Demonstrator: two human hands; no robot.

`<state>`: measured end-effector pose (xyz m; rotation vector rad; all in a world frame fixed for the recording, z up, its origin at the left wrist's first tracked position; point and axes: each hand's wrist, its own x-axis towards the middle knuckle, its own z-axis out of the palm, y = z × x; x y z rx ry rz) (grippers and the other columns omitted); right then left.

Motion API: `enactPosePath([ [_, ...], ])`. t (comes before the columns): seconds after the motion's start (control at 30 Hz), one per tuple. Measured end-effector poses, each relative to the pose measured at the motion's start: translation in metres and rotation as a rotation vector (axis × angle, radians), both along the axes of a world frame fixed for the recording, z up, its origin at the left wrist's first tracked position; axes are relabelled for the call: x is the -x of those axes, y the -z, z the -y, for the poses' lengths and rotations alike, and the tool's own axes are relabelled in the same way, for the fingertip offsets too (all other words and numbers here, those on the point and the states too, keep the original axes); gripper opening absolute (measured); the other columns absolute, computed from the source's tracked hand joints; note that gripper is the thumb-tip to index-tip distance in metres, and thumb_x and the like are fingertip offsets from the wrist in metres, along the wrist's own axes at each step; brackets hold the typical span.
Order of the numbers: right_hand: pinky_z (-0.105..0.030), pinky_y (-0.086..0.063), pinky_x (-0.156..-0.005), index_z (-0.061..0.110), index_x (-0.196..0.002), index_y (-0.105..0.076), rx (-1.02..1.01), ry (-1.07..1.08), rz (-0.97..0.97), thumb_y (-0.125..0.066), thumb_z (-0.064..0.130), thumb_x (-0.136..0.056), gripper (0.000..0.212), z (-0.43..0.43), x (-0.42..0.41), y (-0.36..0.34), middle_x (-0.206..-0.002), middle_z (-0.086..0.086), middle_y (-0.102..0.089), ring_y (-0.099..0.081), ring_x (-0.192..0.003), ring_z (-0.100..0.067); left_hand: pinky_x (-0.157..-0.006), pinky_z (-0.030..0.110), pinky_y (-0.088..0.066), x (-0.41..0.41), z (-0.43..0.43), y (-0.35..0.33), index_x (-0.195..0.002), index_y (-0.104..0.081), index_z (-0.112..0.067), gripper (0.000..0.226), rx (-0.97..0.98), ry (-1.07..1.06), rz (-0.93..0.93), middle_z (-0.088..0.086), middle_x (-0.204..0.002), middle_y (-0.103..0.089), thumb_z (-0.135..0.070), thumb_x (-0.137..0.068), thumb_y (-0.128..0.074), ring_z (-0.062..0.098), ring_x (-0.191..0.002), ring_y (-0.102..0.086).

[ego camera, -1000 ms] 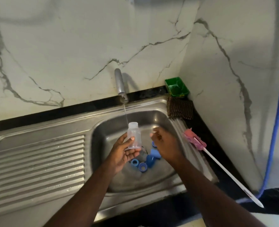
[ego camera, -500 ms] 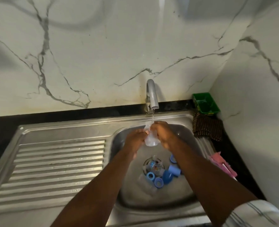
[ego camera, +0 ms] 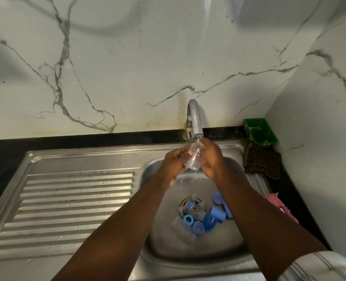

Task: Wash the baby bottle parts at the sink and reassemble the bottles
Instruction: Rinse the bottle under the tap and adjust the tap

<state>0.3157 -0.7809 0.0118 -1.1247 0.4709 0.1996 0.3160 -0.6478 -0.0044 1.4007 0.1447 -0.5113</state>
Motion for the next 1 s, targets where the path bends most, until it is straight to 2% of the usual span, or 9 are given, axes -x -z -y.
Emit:
enactPosePath([
  [0.13, -0.042, -0.05, -0.073, 0.007, -0.099, -0.06, -0.021, 0.041, 0.082, -0.057, 0.031, -0.085, 0.028, 0.003, 0.002, -0.003, -0.082, -0.013, -0.06, -0.059, -0.078, -0.032, -0.09, 0.039, -0.059, -0.005, -0.006, -0.007, -0.121, -0.068, -0.015, 0.037, -0.058, 0.07, -0.033, 0.005, -0.11, -0.075, -0.008, -0.086, -0.076, 0.024, -0.103, -0.072],
  [0.23, -0.046, -0.048, -0.078, 0.01, -0.098, -0.062, -0.048, 0.055, 0.077, -0.056, 0.03, -0.089, 0.024, 0.002, 0.001, 0.001, -0.084, -0.014, -0.06, -0.059, -0.086, -0.036, -0.095, 0.043, -0.057, -0.006, -0.011, -0.013, -0.121, -0.065, -0.015, 0.046, -0.157, 0.176, 0.005, 0.007, -0.108, -0.074, 0.0, -0.08, -0.079, 0.024, -0.103, -0.071],
  [0.3, -0.041, -0.051, -0.073, 0.011, -0.1, -0.061, -0.053, 0.029, 0.055, -0.053, 0.032, -0.095, 0.024, -0.002, 0.003, -0.003, -0.082, -0.014, -0.062, -0.063, -0.077, -0.032, -0.094, 0.043, -0.058, -0.007, -0.013, -0.015, -0.124, -0.06, -0.017, 0.055, -0.163, 0.231, -0.013, 0.009, -0.113, -0.072, 0.0, -0.077, -0.082, 0.025, -0.104, -0.071],
  [0.47, -0.043, -0.058, -0.078, 0.008, -0.122, -0.059, 0.136, 0.014, 0.065, -0.072, 0.021, -0.09, 0.037, -0.012, 0.0, 0.005, -0.106, -0.014, -0.067, -0.067, -0.1, -0.035, -0.092, 0.04, -0.059, -0.009, -0.009, -0.014, -0.103, -0.068, -0.016, 0.029, -0.428, 0.245, 0.097, 0.007, -0.099, -0.074, -0.022, -0.079, -0.084, 0.019, -0.088, -0.072],
  [0.63, -0.039, -0.058, -0.071, 0.018, -0.115, -0.052, 0.325, -0.096, -0.199, -0.065, 0.031, -0.095, 0.026, -0.014, 0.004, 0.004, -0.104, -0.009, -0.063, -0.064, -0.093, -0.027, -0.085, 0.03, -0.05, 0.005, -0.008, -0.005, -0.114, -0.061, -0.018, 0.055, -0.84, 0.162, 0.296, 0.0, -0.104, -0.067, -0.044, -0.073, -0.086, 0.014, -0.091, -0.061],
  [0.73, -0.043, -0.059, -0.082, 0.015, -0.121, -0.05, 0.37, -0.142, -0.206, -0.066, 0.029, -0.094, 0.034, -0.015, 0.006, 0.007, -0.097, -0.008, -0.063, -0.066, -0.096, -0.029, -0.089, 0.037, -0.055, 0.013, -0.007, 0.005, -0.112, -0.059, -0.021, 0.048, -0.711, 0.109, 0.286, 0.0, -0.106, -0.067, -0.041, -0.076, -0.085, 0.017, -0.097, -0.064],
  [0.83, -0.044, -0.058, -0.088, 0.004, -0.122, -0.057, 0.24, -0.165, -0.106, -0.063, 0.005, -0.09, 0.033, -0.008, 0.01, 0.009, -0.105, -0.017, -0.069, -0.069, -0.098, -0.031, -0.083, 0.036, -0.06, 0.012, -0.012, 0.0, -0.115, -0.059, -0.014, 0.038, -0.458, 0.115, 0.134, 0.008, -0.112, -0.068, -0.035, -0.088, -0.075, 0.02, -0.1, -0.067],
  [0.93, -0.038, -0.059, -0.075, -0.002, -0.12, -0.06, 0.041, -0.166, -0.005, -0.051, -0.013, -0.086, 0.036, 0.0, 0.015, 0.009, -0.104, -0.018, -0.068, -0.068, -0.097, -0.029, -0.074, 0.025, -0.058, 0.01, -0.019, -0.006, -0.125, -0.059, -0.014, 0.039, -0.411, 0.251, 0.138, 0.005, -0.116, -0.068, -0.027, -0.09, -0.073, 0.019, -0.103, -0.066],
  [1.0, -0.033, -0.058, -0.072, 0.002, -0.125, -0.058, 0.022, -0.171, 0.005, -0.047, -0.012, -0.089, 0.041, 0.003, 0.02, 0.007, -0.109, -0.015, -0.068, -0.067, -0.099, -0.027, -0.08, 0.03, -0.059, 0.009, -0.02, -0.005, -0.123, -0.065, -0.011, 0.036, -0.381, 0.265, 0.148, 0.006, -0.114, -0.071, -0.021, -0.089, -0.074, 0.021, -0.103, -0.068],
])
